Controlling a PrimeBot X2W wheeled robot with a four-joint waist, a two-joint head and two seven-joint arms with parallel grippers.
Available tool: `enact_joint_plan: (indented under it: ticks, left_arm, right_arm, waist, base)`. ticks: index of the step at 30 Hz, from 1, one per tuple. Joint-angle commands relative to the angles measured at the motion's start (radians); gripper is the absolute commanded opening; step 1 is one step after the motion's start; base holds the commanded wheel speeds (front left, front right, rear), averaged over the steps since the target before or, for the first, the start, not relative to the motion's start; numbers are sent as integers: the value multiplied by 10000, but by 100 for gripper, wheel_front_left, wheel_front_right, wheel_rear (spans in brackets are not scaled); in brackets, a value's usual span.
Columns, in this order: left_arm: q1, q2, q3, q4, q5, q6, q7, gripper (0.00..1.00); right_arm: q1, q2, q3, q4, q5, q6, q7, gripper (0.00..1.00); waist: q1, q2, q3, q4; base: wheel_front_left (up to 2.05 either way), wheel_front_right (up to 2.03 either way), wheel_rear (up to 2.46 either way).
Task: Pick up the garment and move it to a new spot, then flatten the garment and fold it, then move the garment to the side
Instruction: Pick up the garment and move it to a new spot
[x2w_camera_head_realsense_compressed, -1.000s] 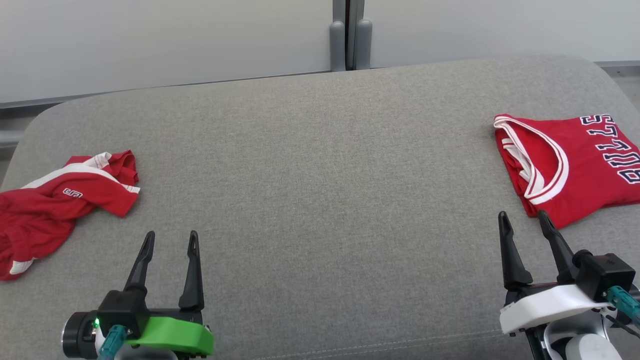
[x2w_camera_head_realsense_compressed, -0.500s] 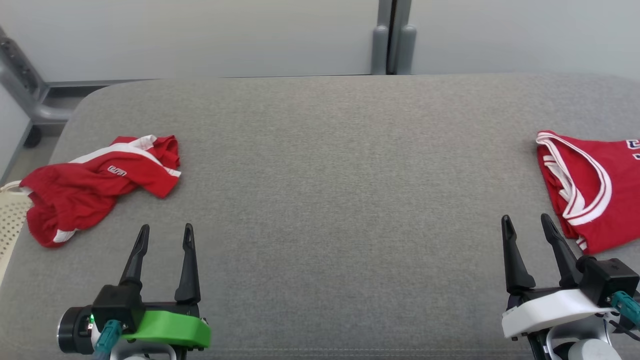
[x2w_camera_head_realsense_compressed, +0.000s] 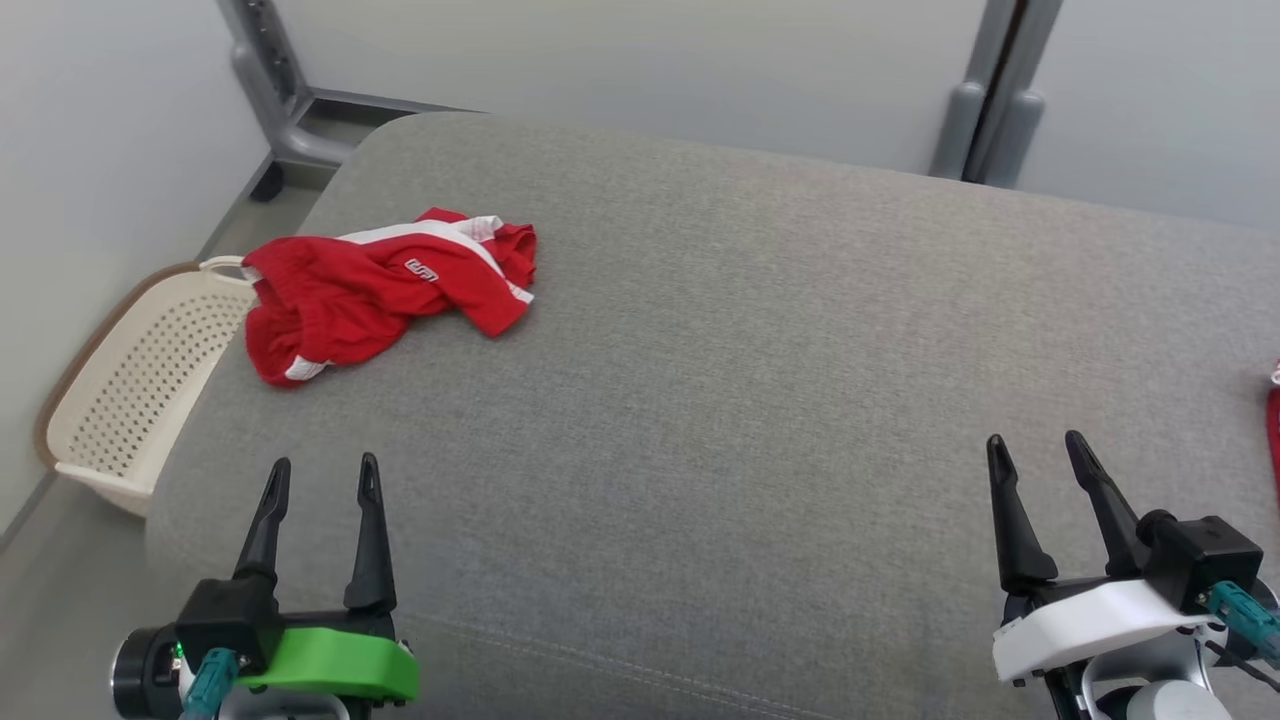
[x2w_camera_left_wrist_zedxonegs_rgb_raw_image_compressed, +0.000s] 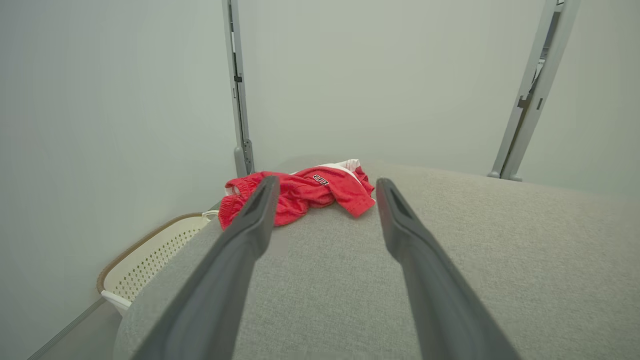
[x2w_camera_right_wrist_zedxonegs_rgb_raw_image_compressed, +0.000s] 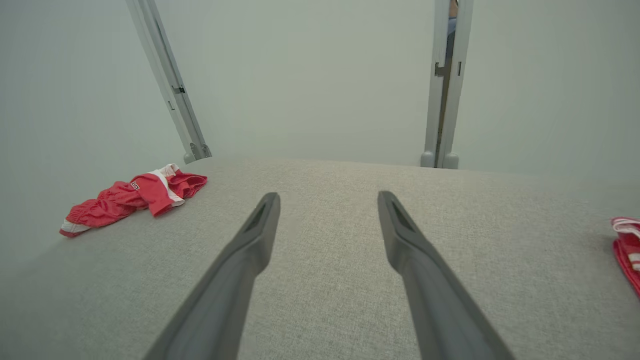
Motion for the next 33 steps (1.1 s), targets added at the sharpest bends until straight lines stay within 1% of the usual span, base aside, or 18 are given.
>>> enact_joint_plan:
  ticks: [1, 4, 9, 16, 24, 26, 29, 33]
  left_arm:
    - [112, -22, 47, -36, -29, 24, -25, 100]
    - [134, -48, 85, -53, -40, -4, -25, 100]
    - [106, -116, 134, -78, -20, -31, -25, 100]
    - [-1, -241, 206, -151, 30, -45, -25, 100]
    - [-173, -266, 371, -304, -61, -165, -25, 100]
    - [-375, -151, 483, -431, -115, -239, -27, 100]
    - [-905, 210, 628, -667, -108, -356, 79, 100]
    - [-2072, 963, 907, -791, -141, -639, 705, 100]
  right_arm:
    - [-2, 16, 26, -60, 18, -5, 41, 100]
    - [-54, 8, 59, -67, 23, -3, 70, 100]
    - [-63, -12, 71, -81, 87, -5, 102, 100]
    - [-156, -78, 84, -145, 55, -5, 155, 100]
    - [-221, -132, 102, -165, 75, -5, 196, 100]
    - [-281, -162, 120, -176, 83, -3, 209, 100]
    - [-379, -182, 167, -240, 79, -3, 245, 100]
    - [-479, -252, 236, -343, 4, -5, 293, 100]
  waist:
    - [1, 0, -28, 791]
    - [1, 0, -11, 992]
    - [1, 0, 80, 1126]
    - [1, 0, 240, 1168]
    - [1, 0, 414, 1118]
    - [1, 0, 471, 1066]
    - [1, 0, 588, 943]
    - [1, 0, 817, 674]
  base:
    - [0, 0, 0]
    - [0, 0, 0]
    - [0, 0, 0]
    - [0, 0, 0]
    - [0, 0, 0]
    - [0, 0, 0]
    - [0, 0, 0]
    - [0, 0, 0]
